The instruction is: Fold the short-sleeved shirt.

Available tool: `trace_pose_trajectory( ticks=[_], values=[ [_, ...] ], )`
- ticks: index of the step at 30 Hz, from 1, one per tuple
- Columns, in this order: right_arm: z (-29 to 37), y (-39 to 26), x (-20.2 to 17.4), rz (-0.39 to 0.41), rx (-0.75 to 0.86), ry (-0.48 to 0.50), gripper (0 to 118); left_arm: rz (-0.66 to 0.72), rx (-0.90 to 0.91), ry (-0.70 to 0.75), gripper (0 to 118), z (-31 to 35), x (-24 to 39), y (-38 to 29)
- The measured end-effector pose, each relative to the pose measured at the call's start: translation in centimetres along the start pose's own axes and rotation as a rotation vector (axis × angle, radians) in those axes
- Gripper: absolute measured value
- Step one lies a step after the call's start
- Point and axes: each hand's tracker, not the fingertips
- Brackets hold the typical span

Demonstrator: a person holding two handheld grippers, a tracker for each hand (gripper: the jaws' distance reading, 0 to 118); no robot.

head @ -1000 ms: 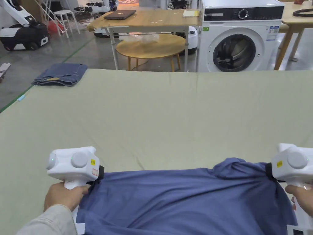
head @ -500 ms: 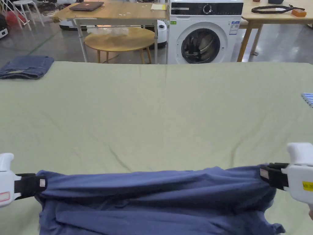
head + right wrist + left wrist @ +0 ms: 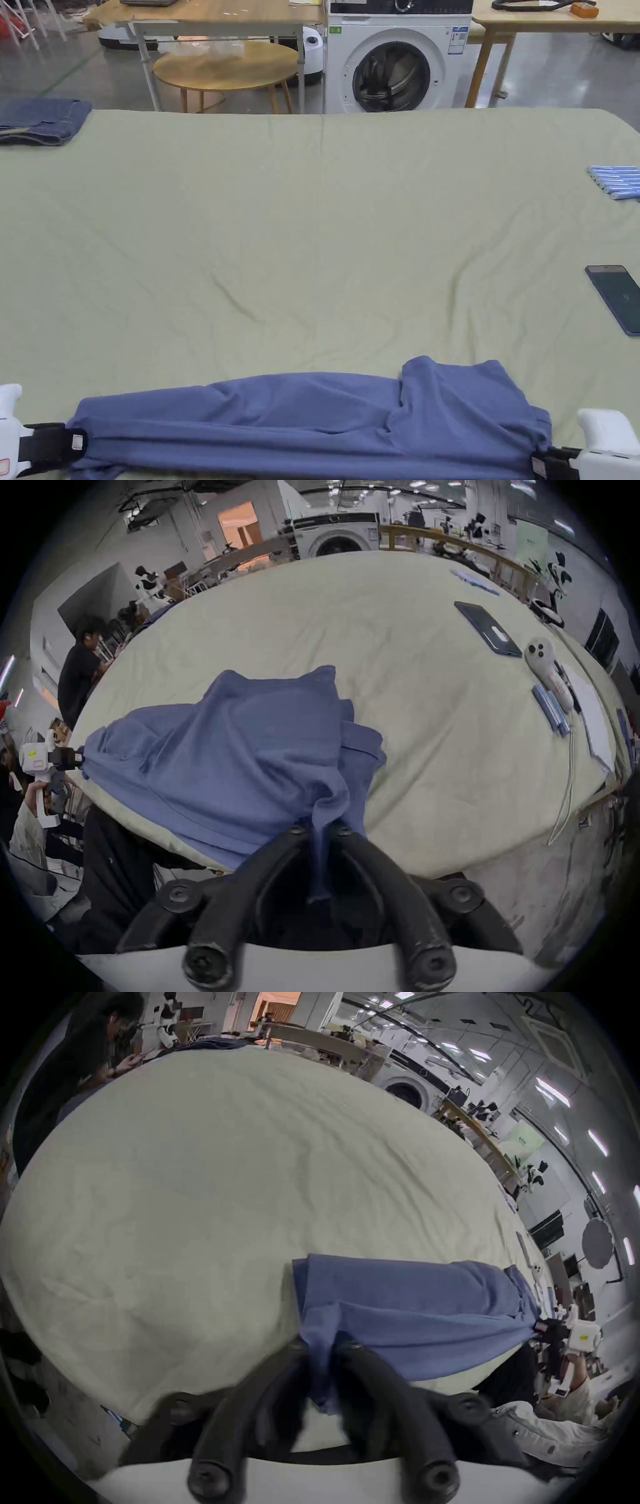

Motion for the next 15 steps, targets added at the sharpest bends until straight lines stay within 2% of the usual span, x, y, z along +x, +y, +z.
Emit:
trace_pose_trajectory(
  ticks=[1,2,3,6,8,9,10,12,13,14,15],
  values=[
    [0.1,0.5,-0.1,0.010,-0.014,-0.010,54,-0.019,-0.002,0.045,59,0.6,0.9,0.4],
    [0.5,1.2,-0.4,0.034,-0.045,-0.046,91,-0.039,0.002,0.094,94,0.8,1.0,0.7],
    [1.1,1.7,-0.8,0.041,-0.035,-0.080,104,-0.042,0.005,0.101,94,1.0,1.1,0.9],
    [3.5,4.4,-1.5,0.066,0.149,-0.076,105,0.026,0.101,0.035,93,3.8,1.3,1.9],
    [3.8,6.6,-2.6,0.060,0.210,0.019,104,0.055,0.170,-0.035,93,5.1,2.4,3.2],
    [3.5,7.5,-3.2,0.059,0.206,0.066,98,0.063,0.156,-0.076,87,5.8,3.7,3.5],
    [2.9,8.5,-3.9,0.062,0.181,0.115,98,0.058,0.140,-0.112,83,5.8,4.6,4.0],
    [2.7,9.7,-6.3,0.071,0.136,0.136,84,0.030,0.155,-0.170,67,5.9,6.1,4.5],
    [1.9,10.1,-7.0,0.090,0.151,0.132,33,0.031,0.147,-0.186,24,5.8,7.8,4.4],
    [1.2,9.9,-7.7,0.076,0.201,0.084,0,0.030,0.180,-0.148,0,5.9,8.4,4.4],
    [0.7,10.1,-8.3,0.124,0.147,0.067,0,0.043,0.152,-0.149,0,5.9,9.0,4.5]
  ],
)
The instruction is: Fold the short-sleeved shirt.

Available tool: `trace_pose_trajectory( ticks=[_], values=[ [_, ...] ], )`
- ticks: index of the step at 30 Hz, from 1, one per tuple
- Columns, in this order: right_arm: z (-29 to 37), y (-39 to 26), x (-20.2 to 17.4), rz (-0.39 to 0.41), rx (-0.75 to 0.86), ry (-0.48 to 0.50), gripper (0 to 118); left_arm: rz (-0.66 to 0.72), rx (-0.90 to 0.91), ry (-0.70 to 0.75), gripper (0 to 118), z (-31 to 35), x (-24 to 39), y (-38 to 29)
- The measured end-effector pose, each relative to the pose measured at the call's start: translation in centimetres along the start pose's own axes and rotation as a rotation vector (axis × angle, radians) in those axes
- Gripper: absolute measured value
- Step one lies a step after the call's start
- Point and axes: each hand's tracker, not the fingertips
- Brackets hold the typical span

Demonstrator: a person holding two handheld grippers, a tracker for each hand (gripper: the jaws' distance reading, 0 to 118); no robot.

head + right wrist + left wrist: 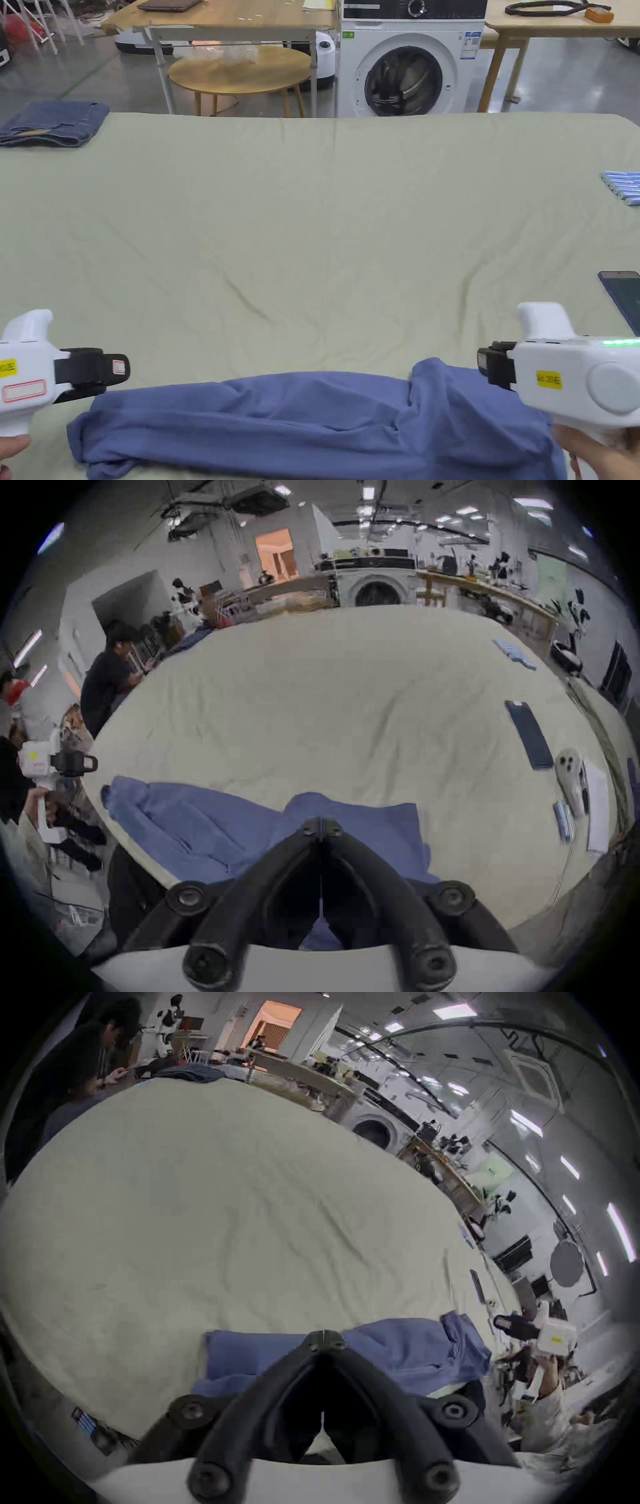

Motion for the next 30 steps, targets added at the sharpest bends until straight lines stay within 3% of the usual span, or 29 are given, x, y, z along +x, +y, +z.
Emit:
trace_pose_trajectory(
  ticks=[2,7,8,9,10,11,12,16,19,23,27,28,29,30],
  values=[
    [-1.6,-0.4,-0.4,-0.006,-0.024,0.063,0,-0.053,-0.033,0.010,0,-1.2,-1.1,0.6],
    [-1.8,-0.3,-1.6,0.037,-0.023,0.051,0,-0.023,-0.065,-0.017,0,-1.4,-1.2,0.7],
    [-1.9,-0.4,-1.7,0.036,-0.029,0.063,0,-0.017,-0.065,-0.014,9,-1.3,-1.2,0.9],
    [-1.7,0.0,-1.5,0.027,-0.031,0.069,0,-0.009,-0.062,0.024,40,-1.2,-1.4,1.1],
    [-1.7,-0.1,-1.7,0.025,-0.036,0.079,0,0.002,-0.057,0.072,85,-1.4,-1.9,1.0],
    [-1.7,-0.3,-1.9,0.031,-0.041,0.090,0,0.030,-0.060,0.095,112,-1.5,-2.6,1.1],
    [-1.8,-0.4,-2.2,0.037,-0.042,0.092,0,0.056,-0.062,0.057,113,-1.3,-3.7,1.3],
    [-2.2,-0.8,-2.6,0.065,-0.060,0.112,0,0.325,-0.140,0.066,113,-1.9,-10.1,1.2],
    [-2.3,-0.9,-3.3,0.064,-0.074,0.133,0,0.321,-0.194,0.180,113,-3.1,-12.0,-0.1],
    [-2.0,-0.6,-4.3,0.080,-0.082,0.140,0,0.304,-0.214,0.148,113,-5.1,-11.4,-1.1],
    [-2.0,-0.1,-4.4,0.094,-0.091,0.149,0,0.184,-0.285,0.086,100,-6.2,-6.5,-1.5],
    [-2.0,-0.1,-4.5,0.097,-0.091,0.147,0,0.145,-0.313,0.076,81,-7.0,-5.2,-1.7],
    [-2.0,0.0,-4.5,0.098,-0.089,0.146,0,0.115,-0.333,0.071,44,-7.7,-4.1,-1.8],
    [-2.0,0.0,-4.5,0.098,-0.090,0.147,0,0.095,-0.352,0.058,18,-7.9,-3.8,-2.2]
  ],
)
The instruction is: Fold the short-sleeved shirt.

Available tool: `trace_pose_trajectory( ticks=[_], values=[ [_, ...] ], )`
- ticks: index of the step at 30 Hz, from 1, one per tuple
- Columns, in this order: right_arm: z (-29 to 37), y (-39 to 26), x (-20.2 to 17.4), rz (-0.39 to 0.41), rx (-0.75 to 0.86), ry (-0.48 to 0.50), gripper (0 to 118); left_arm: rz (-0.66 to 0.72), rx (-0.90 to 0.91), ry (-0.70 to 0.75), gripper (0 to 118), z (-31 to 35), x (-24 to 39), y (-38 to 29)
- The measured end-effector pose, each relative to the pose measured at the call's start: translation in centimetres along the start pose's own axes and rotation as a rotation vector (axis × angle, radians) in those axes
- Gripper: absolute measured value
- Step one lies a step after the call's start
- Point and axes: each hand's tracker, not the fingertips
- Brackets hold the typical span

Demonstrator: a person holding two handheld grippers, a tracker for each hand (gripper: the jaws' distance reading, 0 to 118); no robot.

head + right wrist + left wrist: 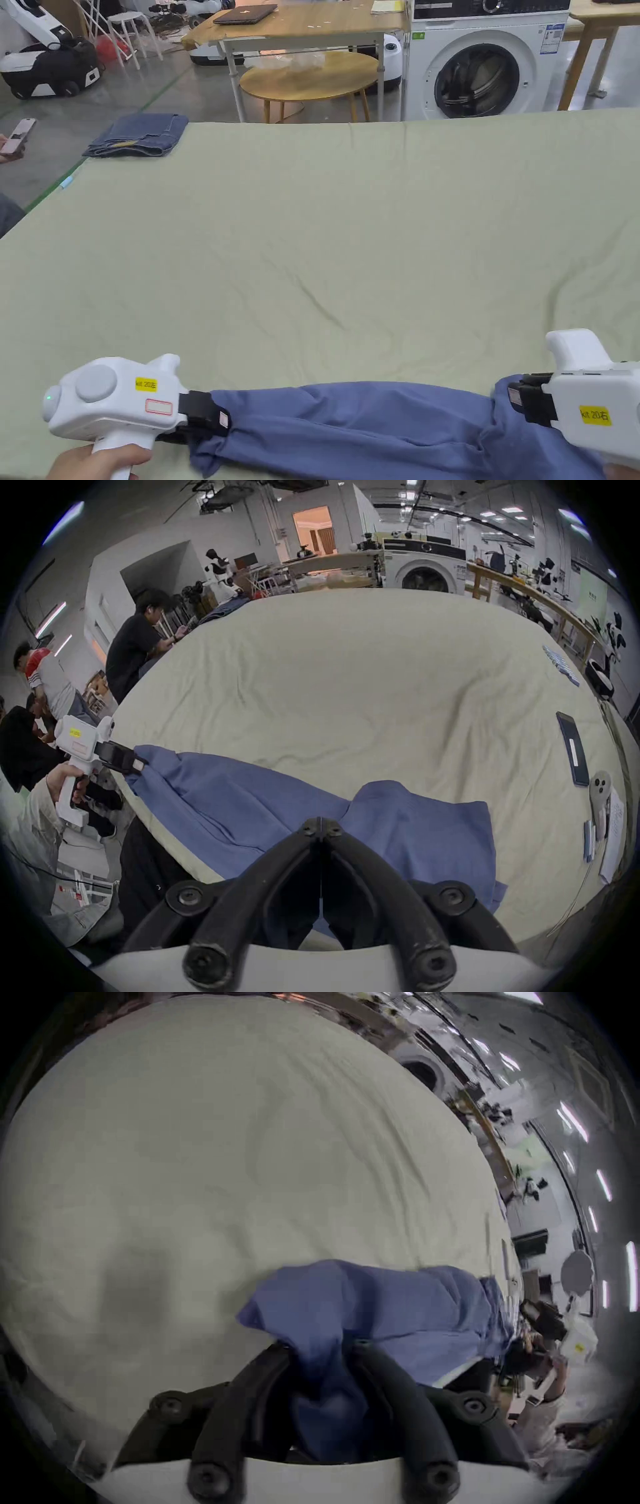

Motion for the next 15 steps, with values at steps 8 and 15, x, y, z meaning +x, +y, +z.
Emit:
trace_pose_trajectory(
  ticks=[8,15],
  values=[
    [0.5,-0.2,1.3,0.007,-0.004,-0.018,0,-0.118,0.132,-0.088,14,4.2,7.0,1.2],
    [1.2,-0.4,1.7,-0.035,0.026,-0.014,0,-0.367,-0.014,-0.090,14,-1.4,16.4,0.8]
  ],
)
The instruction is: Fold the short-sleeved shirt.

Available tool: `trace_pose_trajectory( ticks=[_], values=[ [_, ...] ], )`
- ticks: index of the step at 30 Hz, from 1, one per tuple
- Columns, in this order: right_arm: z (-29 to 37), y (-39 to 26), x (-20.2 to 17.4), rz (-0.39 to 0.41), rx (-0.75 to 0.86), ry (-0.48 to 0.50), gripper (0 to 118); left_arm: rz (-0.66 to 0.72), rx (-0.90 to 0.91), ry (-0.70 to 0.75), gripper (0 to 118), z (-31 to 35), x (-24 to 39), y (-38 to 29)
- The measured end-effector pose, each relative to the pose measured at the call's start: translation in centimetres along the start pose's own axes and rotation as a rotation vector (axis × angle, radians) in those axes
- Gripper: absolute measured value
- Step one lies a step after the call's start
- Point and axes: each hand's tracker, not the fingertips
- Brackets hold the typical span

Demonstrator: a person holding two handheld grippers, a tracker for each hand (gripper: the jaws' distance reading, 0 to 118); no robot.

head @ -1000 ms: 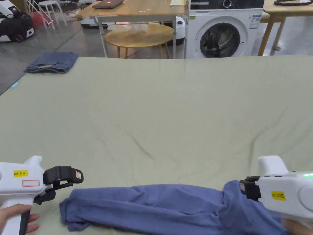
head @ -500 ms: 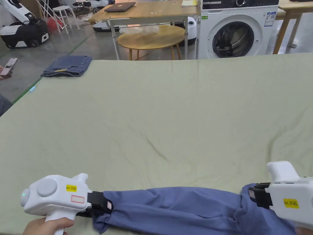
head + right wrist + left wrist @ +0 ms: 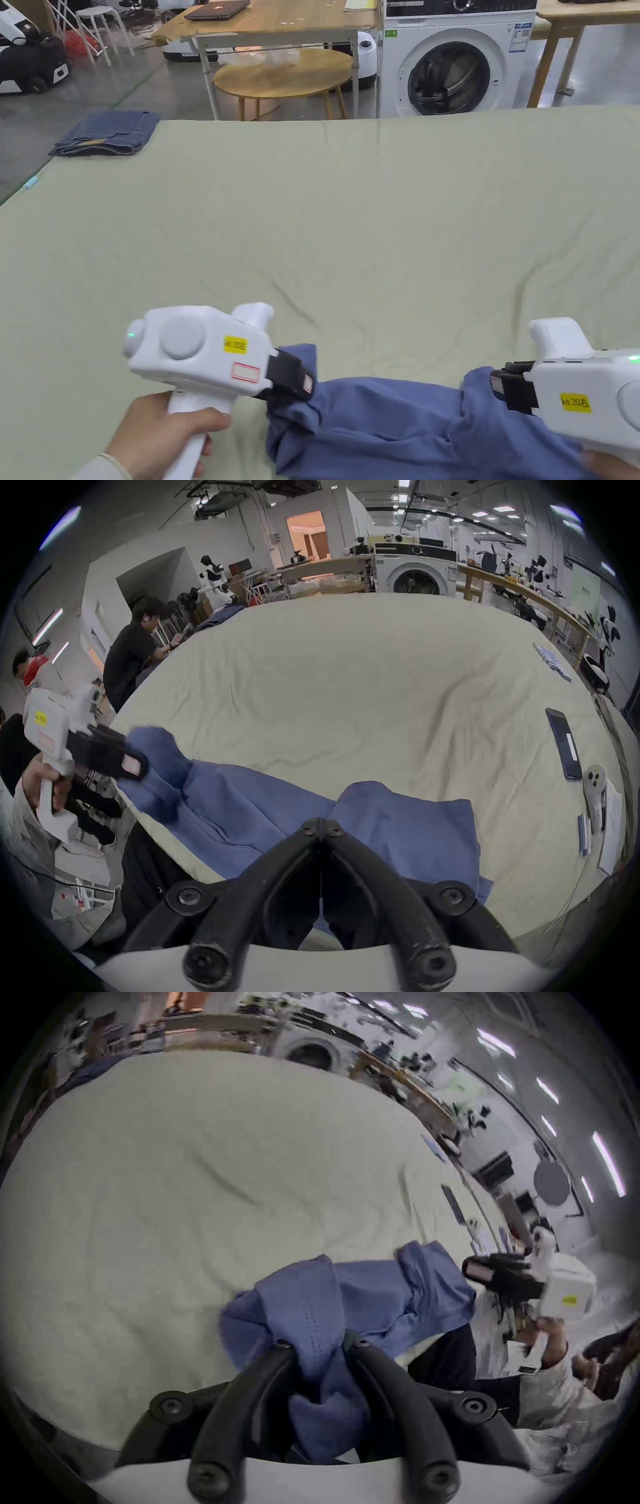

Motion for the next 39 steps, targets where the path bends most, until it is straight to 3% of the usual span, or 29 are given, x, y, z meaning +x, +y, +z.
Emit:
trace_pose_trajectory(
  ticks=[8,12,14,16,17,18,19,20,22,28,32,37,39],
  values=[
    [0.5,-0.5,1.2,-0.014,-0.004,-0.017,0,-0.013,-0.103,0.015,17,-7.3,2.7,0.0],
    [0.7,-0.5,1.6,-0.031,0.003,-0.011,0,0.087,-0.071,-0.044,36,-5.5,1.1,0.2],
    [0.7,-0.4,1.6,-0.032,0.005,-0.008,0,0.129,-0.039,-0.064,72,-3.2,0.3,0.1],
    [0.8,-0.3,1.3,-0.032,0.009,-0.006,0,0.113,0.015,-0.031,77,-0.9,-0.7,0.2],
    [0.8,-0.3,1.2,-0.031,0.009,-0.003,0,0.097,0.037,-0.034,76,0.1,-1.7,0.3],
    [0.8,-0.2,1.2,-0.029,0.010,-0.001,0,0.078,0.058,-0.047,63,0.9,-2.3,0.3],
    [0.8,-0.2,1.2,-0.030,0.011,0.000,0,0.078,0.058,-0.038,24,1.5,-2.6,0.3],
    [0.9,-0.2,1.2,-0.032,0.014,0.004,0,0.087,0.077,0.036,0,1.4,-2.7,0.2],
    [0.8,-0.1,1.2,-0.032,0.015,0.008,0,0.027,0.058,0.105,0,0.3,-1.9,-0.1],
    [1.1,0.0,0.9,-0.033,0.017,0.016,0,0.023,-0.026,-0.003,0,-6.5,0.6,-0.9],
    [1.2,-0.2,1.2,-0.040,0.008,0.010,0,-0.029,-0.113,0.013,0,-12.5,3.4,-0.4],
    [1.6,-0.5,2.0,-0.060,0.014,0.005,0,-0.057,-0.093,0.017,0,-15.0,6.8,0.1],
    [1.6,-0.4,2.2,-0.061,0.011,0.004,0,-0.028,-0.090,-0.066,0,-14.6,7.0,0.5]
  ],
)
